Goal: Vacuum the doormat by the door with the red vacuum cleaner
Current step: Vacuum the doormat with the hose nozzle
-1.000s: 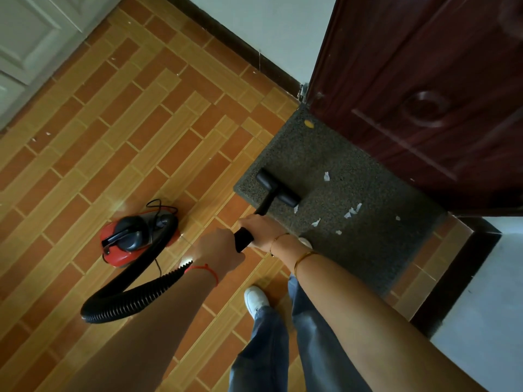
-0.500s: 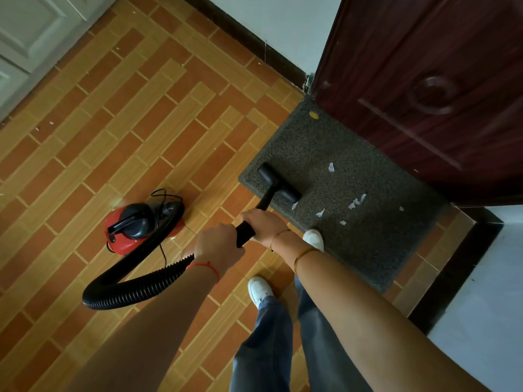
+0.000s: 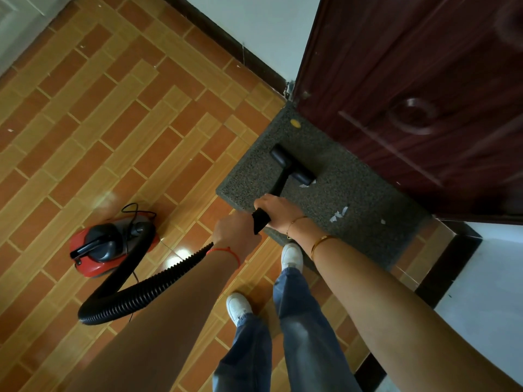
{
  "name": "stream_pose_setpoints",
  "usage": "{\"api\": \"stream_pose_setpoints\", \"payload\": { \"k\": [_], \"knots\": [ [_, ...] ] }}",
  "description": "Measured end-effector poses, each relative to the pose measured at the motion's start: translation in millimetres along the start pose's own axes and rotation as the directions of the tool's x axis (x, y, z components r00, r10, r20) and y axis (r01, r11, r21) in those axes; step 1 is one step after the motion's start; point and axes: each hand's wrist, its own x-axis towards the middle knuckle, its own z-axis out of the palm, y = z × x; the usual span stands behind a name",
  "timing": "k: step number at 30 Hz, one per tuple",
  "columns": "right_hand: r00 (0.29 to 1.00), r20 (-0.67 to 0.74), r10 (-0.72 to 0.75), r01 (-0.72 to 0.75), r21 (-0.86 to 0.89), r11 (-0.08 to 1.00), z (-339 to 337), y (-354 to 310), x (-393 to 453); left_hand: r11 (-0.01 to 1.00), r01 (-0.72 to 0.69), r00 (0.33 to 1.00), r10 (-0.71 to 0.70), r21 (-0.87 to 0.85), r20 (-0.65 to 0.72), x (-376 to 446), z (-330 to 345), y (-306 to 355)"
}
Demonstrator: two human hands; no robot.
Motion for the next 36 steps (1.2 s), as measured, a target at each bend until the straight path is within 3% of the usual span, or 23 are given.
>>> {"api": "stream_pose_setpoints", "payload": {
  "k": [15, 26, 36],
  "knots": [
    [0.999, 0.048, -0.002, 0.003, -0.036, 0.999, -87, 131, 22, 0.994, -0.04, 0.999, 0.043, -0.097, 0.027, 91, -60, 111],
    [1.0, -0.003, -0.014, 0.014, -0.009, 1.0, -76, 105, 10, 0.998, -0.021, 1.0, 0.021, -0.053, 0.013, 70, -52, 94],
    [1.0, 0.011, -0.017, 0.017, 0.037, 0.999, -24, 31, -18, 1.0, -0.002, 1.0, 0.002, -0.008, 0.018, 3, -18, 42]
  ]
}}
